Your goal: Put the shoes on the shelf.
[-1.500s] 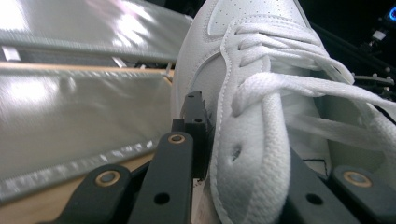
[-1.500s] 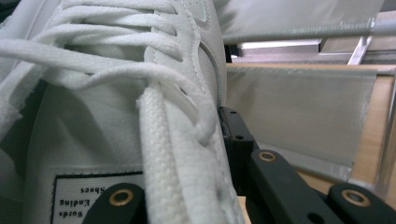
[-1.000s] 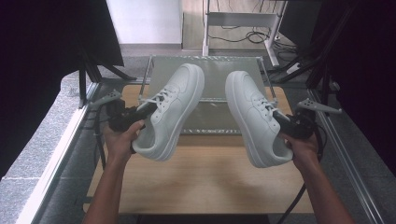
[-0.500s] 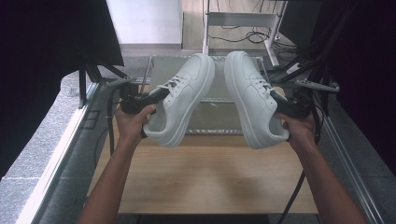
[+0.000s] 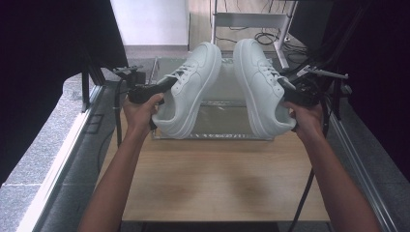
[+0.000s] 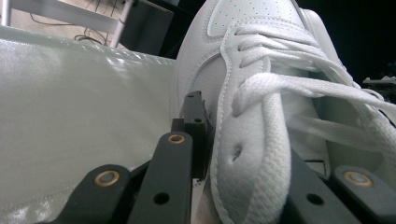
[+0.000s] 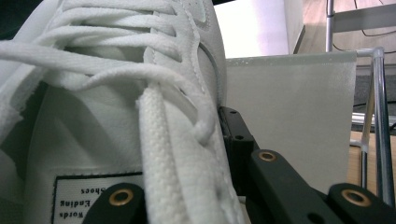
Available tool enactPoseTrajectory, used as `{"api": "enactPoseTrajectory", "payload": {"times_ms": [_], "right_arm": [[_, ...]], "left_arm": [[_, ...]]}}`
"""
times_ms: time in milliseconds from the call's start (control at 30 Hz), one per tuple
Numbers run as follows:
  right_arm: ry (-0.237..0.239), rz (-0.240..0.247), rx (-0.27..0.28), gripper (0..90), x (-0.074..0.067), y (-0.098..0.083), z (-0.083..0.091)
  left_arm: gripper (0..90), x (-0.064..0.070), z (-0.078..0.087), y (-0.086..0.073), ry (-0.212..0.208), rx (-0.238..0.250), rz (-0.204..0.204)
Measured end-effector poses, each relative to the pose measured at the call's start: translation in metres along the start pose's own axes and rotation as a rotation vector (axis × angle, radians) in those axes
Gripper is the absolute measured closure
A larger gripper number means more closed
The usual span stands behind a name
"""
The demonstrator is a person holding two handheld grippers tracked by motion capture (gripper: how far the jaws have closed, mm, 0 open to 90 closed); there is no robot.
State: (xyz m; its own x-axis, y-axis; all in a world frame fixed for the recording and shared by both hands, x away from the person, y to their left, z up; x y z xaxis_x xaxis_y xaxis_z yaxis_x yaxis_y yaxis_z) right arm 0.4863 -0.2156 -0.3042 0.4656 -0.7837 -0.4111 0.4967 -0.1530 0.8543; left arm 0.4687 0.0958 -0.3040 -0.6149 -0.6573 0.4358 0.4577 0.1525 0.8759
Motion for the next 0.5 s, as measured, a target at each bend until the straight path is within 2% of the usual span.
{"api": "enactPoseTrajectory", "payload": {"times_ms": [133, 267, 500], "right_arm": [[-0.008, -0.012, -0.006, 87.0, 0.002, 0.003, -0.003], [-0.028, -0.013, -0.013, 87.0, 0.004, 0.008, -0.009], [-0.043, -0.021, -0.006, 87.0, 0.004, 0.016, -0.015]], "left_arm": [[82.0, -0.002, -0.003, 0.005, 0.023, -0.007, -0.010], [81.7, -0.005, -0.006, 0.014, 0.061, -0.018, -0.042], [81.8, -0.006, -0.013, 0.023, 0.058, -0.014, -0.025]]}}
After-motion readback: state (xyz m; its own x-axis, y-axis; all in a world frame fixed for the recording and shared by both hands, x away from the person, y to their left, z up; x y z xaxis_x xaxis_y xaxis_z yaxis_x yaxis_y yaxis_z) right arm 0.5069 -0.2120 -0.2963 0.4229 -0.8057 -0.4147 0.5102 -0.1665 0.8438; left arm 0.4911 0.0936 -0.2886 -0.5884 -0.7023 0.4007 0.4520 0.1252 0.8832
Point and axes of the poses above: each handheld gripper's, and its own axes: z roughly backward along the jaws, y roughly out of its top, x roughly to its right, the point moved 10 cm from there along -z, roughly forward along the jaws, and after that the axes turned 5 degrees about -z, right-handed, at the moved point
